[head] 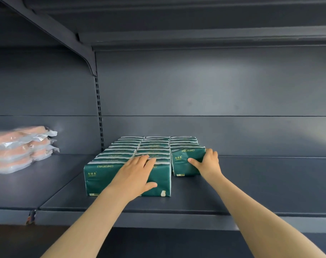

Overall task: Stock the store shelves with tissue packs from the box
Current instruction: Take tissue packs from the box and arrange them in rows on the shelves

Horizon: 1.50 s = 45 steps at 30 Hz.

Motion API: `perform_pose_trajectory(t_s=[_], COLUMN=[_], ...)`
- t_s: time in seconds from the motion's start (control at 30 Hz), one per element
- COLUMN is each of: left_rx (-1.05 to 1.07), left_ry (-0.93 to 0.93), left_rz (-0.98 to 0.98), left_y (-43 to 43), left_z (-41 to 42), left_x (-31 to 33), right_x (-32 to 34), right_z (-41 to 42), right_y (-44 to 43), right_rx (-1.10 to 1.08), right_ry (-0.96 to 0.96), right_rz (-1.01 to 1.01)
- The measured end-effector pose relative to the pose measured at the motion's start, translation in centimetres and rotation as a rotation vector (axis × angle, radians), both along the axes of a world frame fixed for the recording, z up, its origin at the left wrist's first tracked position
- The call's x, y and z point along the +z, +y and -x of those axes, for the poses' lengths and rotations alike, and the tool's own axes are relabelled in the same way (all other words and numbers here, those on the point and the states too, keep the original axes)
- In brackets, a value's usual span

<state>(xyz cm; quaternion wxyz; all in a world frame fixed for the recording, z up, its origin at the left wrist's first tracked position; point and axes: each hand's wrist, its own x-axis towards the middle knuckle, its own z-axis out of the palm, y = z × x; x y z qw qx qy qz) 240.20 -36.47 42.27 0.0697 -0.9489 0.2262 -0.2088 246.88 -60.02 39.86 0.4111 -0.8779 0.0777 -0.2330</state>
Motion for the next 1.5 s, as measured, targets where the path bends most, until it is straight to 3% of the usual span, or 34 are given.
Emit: perform_pose_trajectory(t_s=[0.47, 0.8, 1.1, 1.5], left_rx=[-0.004, -0.036, 0.048, 0.208], left_ry=[-0.027, 0.074, -0.015, -0.255], left_rz=[0.022, -0.062, -0.068, -0.107], left_y=[-0.3, 0.4, 0.3, -6.5], left_z=[-0.3, 0.1, 7.3, 26.1], left_x=[-0.7, 1.9, 5.1, 11.0], right_x=[-1.3, 3.8, 7.6, 14.3], right_z=[0.3, 7.0, 14.5, 32.2], right_y=[0.5, -0.6, -0.1, -5.8], right_rx=[-0.012, -0.073, -0.105, -0.113], right_ry=[0.180, 0.579, 0.362, 0.031], right_rz=[0.142, 0.803, 1.010, 1.097])
